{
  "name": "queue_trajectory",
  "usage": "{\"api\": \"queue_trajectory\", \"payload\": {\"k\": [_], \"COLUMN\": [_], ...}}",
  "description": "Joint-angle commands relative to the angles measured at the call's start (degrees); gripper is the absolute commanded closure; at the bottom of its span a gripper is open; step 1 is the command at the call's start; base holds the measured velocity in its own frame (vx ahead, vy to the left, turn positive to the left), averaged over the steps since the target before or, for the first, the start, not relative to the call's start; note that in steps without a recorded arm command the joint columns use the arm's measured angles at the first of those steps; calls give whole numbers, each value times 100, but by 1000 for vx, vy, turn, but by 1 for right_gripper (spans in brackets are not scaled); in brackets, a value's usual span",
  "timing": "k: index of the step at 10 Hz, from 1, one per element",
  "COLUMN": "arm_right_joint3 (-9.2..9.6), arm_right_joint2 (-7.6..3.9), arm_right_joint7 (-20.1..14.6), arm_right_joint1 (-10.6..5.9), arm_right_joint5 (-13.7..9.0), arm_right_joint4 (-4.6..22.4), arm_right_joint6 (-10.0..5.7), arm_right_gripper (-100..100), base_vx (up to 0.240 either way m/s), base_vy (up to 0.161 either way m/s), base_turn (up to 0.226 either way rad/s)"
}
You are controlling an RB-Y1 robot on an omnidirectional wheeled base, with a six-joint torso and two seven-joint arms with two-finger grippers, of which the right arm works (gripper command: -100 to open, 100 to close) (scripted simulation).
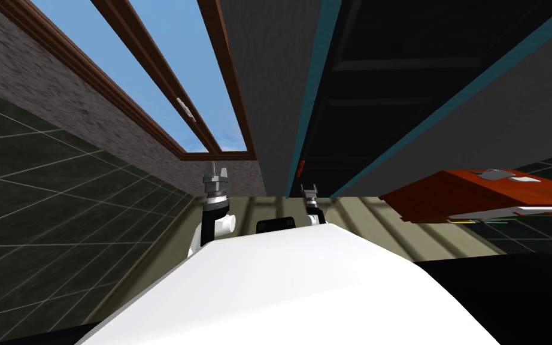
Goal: Pull the door open
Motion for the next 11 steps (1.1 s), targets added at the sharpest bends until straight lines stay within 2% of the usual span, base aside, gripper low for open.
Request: {"api": "queue_trajectory", "payload": {"k": [1, 11], "arm_right_joint3": [68, 427], "arm_right_joint2": [-71, -357], "arm_right_joint7": [-220, -1200], "arm_right_joint1": [-48, -290], "arm_right_joint5": [-119, -800], "arm_right_joint4": [248, 1438], "arm_right_joint6": [-84, -405], "arm_right_gripper": [-100, -100], "base_vx": [96, 86], "base_vy": [-54, -48], "base_turn": [111, 129]}}
